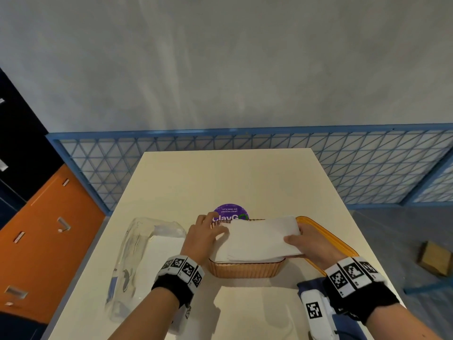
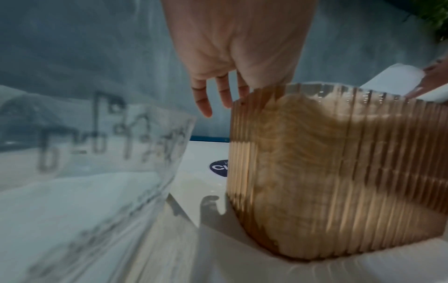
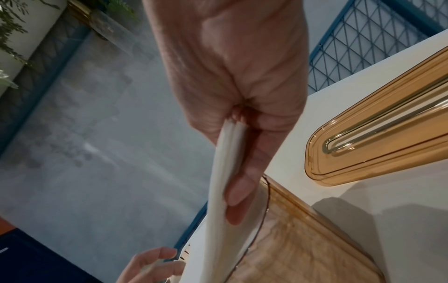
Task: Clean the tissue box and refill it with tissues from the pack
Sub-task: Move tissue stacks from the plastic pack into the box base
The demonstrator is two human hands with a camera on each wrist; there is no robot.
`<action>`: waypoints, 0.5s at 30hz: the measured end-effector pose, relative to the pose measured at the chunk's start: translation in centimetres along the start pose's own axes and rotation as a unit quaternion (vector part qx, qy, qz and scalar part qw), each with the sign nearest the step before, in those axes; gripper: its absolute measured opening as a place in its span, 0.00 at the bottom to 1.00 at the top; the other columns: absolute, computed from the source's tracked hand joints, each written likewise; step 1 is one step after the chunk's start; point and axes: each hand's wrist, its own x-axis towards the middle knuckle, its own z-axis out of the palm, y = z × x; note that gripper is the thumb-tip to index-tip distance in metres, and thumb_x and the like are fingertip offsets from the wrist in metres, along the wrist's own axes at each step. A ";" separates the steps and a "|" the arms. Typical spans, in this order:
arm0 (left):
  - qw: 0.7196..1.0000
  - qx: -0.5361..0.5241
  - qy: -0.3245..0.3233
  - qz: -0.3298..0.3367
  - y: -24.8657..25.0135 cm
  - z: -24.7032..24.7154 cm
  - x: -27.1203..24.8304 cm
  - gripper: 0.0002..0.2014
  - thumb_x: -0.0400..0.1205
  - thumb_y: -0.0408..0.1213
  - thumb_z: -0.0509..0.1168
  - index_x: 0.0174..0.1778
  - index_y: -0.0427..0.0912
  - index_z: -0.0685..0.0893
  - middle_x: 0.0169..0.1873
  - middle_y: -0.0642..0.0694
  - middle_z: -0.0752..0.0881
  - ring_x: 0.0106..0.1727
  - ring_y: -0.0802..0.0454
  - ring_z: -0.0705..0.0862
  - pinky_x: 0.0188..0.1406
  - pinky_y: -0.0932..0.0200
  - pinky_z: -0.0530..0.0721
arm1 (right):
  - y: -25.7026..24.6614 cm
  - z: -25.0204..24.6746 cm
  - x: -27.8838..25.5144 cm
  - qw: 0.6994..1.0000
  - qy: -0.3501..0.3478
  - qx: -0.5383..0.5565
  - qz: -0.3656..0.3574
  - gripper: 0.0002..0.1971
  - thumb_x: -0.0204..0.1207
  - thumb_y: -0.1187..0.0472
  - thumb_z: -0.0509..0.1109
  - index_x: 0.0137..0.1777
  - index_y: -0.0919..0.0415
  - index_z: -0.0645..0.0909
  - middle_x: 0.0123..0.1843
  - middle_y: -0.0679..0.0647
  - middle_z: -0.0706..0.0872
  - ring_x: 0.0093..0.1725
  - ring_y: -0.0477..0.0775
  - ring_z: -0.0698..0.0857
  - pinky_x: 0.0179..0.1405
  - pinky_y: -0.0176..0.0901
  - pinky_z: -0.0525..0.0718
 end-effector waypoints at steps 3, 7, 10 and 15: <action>0.999 0.028 0.007 -0.022 -0.4 -0.6 -0.1 0.14 0.58 0.32 0.82 0.32 0.51 0.87 0.52 0.42 0.87 0.46 0.37 0.87 0.19 0.53 0.80 | 0.0 0.0 0.1 1.000 -0.005 -0.007 0.001 0.19 0.78 0.72 0.65 0.69 0.67 0.73 0.60 0.64 0.81 0.53 0.60 0.81 0.30 0.40 0.83; 0.996 0.021 0.032 -0.080 -0.7 -0.4 -0.5 0.01 0.68 0.37 0.75 0.33 0.45 0.90 0.56 0.42 0.86 0.52 0.37 0.85 0.26 0.49 0.85 | 0.0 0.1 0.2 1.000 -0.017 -0.008 -0.002 0.19 0.78 0.72 0.65 0.69 0.66 0.74 0.58 0.63 0.82 0.55 0.61 0.82 0.35 0.42 0.85; 0.992 -0.026 0.025 -0.120 -0.5 0.1 -0.9 0.21 0.77 0.47 0.53 0.42 0.42 0.91 0.63 0.44 0.82 0.61 0.40 0.80 0.40 0.47 0.85 | -0.2 0.8 0.5 1.000 -0.023 -0.017 -0.006 0.19 0.77 0.72 0.65 0.68 0.66 0.74 0.55 0.60 0.83 0.51 0.58 0.83 0.36 0.42 0.86; 0.988 -0.039 -0.004 -0.151 0.9 -0.4 -1.4 0.30 0.78 0.56 0.45 0.55 0.42 0.88 0.70 0.46 0.75 0.69 0.43 0.74 0.53 0.48 0.81 | -0.6 2.3 1.2 0.999 -0.045 -0.025 -0.019 0.18 0.78 0.73 0.64 0.68 0.67 0.76 0.56 0.62 0.84 0.53 0.59 0.83 0.51 0.49 0.85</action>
